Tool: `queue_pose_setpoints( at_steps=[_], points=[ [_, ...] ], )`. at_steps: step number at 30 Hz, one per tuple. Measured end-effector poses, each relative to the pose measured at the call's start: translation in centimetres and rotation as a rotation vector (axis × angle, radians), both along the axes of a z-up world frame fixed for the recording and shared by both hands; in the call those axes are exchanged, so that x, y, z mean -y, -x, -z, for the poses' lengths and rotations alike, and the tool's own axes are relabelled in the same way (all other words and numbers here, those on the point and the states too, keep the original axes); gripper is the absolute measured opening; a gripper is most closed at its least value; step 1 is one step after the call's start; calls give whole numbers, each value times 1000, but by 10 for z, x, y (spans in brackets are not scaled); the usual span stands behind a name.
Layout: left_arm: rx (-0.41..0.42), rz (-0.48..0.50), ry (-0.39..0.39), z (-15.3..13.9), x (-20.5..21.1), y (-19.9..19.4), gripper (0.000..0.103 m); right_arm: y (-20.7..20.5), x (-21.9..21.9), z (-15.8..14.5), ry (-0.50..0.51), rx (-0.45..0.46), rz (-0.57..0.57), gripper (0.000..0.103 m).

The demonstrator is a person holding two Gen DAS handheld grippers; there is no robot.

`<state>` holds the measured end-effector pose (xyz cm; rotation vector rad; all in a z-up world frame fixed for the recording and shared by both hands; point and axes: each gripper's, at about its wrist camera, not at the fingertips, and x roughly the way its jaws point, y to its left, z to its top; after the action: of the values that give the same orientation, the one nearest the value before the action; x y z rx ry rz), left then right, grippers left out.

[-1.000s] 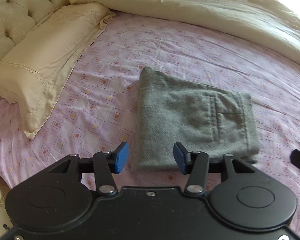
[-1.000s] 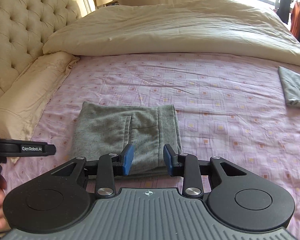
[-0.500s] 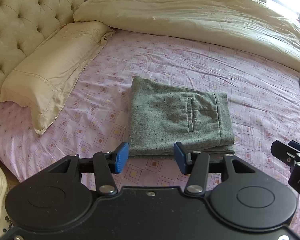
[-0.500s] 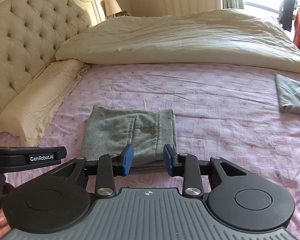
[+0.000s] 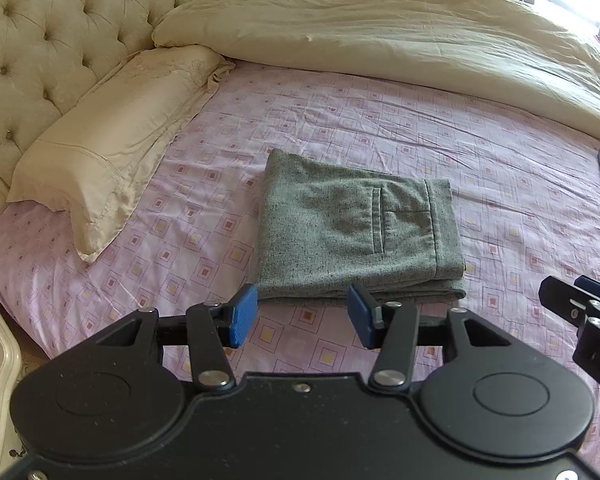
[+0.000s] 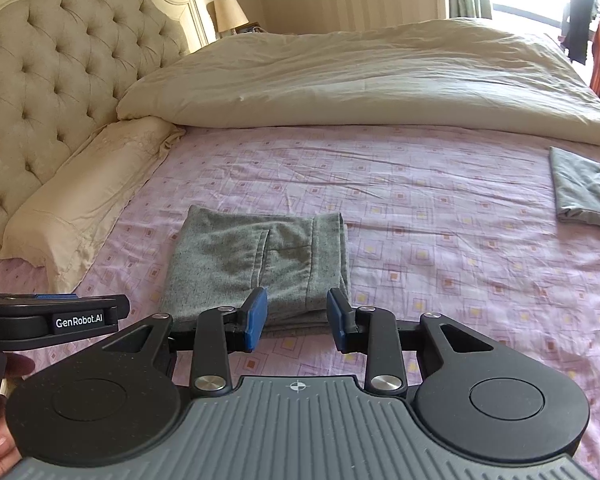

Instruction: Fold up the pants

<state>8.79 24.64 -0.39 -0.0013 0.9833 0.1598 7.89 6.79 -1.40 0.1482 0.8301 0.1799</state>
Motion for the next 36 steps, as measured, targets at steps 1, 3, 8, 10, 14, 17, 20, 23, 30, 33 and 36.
queue_pose_setpoints(
  at_steps=[1, 3, 8, 10, 14, 17, 20, 23, 30, 33, 36],
  points=[
    [1, -2, -2, 0, 0, 1, 57, 0, 0, 0, -1, -1, -1, 32],
    [1, -3, -5, 0, 0, 1, 57, 1, 0, 1, -3, -5, -4, 32],
    [-4, -12, -1, 0, 0, 2, 57, 2, -2, 2, -5, -10, -9, 32],
    [-4, -11, -1, 0, 0, 2, 57, 2, -2, 1, -5, -11, -13, 32],
    [-3, -8, -5, 0, 0, 2, 57, 1, -4, 1, -6, -11, -16, 32],
    [-5, -7, -3, 0, 0, 2, 57, 2, -4, 1, -8, -11, -16, 32],
    [-6, -7, -5, 0, 0, 2, 57, 2, -4, 1, -11, -12, -17, 32],
    [-7, -8, -6, 0, 1, 2, 57, 2, -4, 2, -16, -14, -16, 32],
    [-9, -7, -8, 1, 2, 2, 57, 3, -2, 2, -24, -11, -16, 32],
    [-8, -7, -10, 1, 2, 2, 57, 3, -2, 2, -27, -11, -15, 32],
    [-5, 3, -15, 1, 3, 3, 57, 4, -2, 2, -31, -8, -16, 32]
  ],
)
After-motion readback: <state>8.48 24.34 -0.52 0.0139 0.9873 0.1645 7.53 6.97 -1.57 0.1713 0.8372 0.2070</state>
